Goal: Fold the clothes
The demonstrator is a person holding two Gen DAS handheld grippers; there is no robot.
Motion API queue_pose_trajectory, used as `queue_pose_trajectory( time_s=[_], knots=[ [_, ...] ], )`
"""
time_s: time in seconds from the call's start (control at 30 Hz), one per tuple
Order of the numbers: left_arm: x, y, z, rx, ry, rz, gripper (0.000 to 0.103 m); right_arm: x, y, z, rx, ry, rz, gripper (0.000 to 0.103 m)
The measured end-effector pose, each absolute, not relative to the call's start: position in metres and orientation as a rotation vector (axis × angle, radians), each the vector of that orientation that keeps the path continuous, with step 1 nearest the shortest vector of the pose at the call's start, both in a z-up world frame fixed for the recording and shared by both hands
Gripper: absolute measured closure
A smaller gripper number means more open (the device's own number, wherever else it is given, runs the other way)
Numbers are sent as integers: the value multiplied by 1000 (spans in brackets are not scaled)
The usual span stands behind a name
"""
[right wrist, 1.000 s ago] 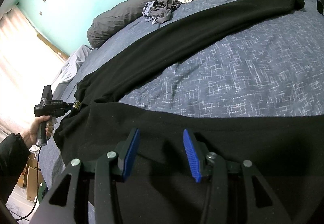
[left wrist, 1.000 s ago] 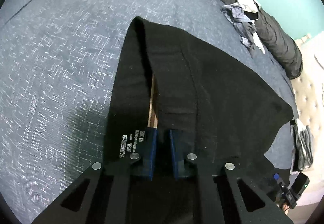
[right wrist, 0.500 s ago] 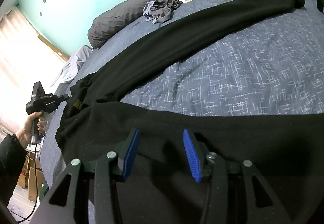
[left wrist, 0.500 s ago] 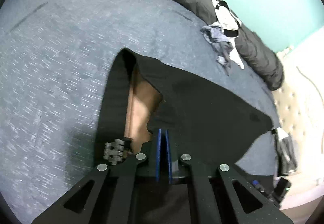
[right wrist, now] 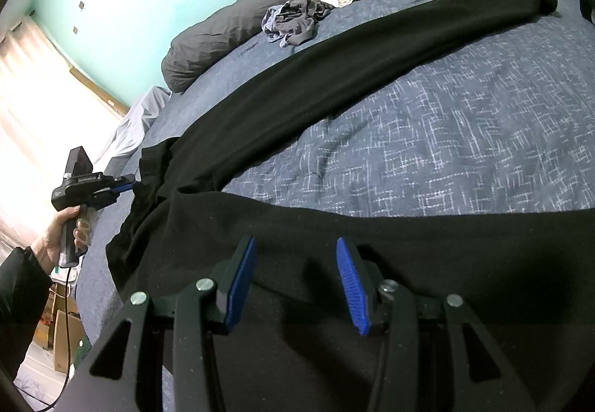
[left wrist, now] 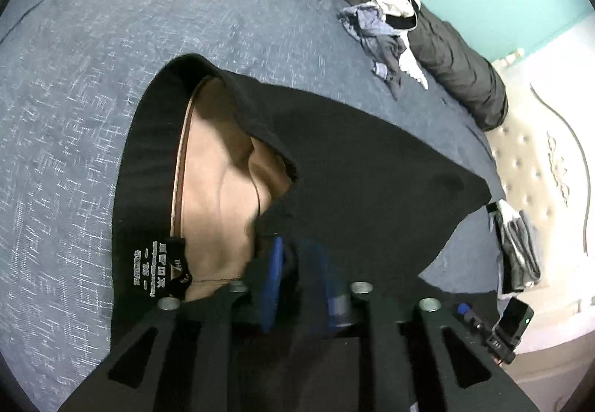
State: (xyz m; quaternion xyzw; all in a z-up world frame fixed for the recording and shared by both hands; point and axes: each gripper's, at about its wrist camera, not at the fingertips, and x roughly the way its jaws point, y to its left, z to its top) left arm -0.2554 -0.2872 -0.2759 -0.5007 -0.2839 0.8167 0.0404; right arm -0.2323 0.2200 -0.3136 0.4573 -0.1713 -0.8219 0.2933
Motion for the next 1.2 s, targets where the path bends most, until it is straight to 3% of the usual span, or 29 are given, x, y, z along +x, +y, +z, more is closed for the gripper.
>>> queue_pose_trajectory(
  time_s=[0.47, 0.67, 0.93, 0.97, 1.03, 1.2],
  knots=[
    [-256, -296, -292, -1596, -892, 2527, 55, -232, 221, -315, 1225, -474, -2187, 57],
    [-255, -303, -293, -1595, -909, 2549, 47, -231, 221, -316, 1227, -470, -2185, 57],
    [-265, -298, -307, -1589, -932, 2519, 47, -231, 220, -317, 1235, -468, -2184, 57],
    [-265, -296, -307, -1587, -924, 2521, 53, -231, 220, -316, 1233, -469, -2185, 57],
    [-265, -294, -303, -1587, -876, 2552, 79, -231, 221, -316, 1233, -471, -2186, 57],
    [-262, -303, -274, -1557, -786, 2707, 99, -231, 221, -316, 1232, -475, -2185, 57]
  ],
)
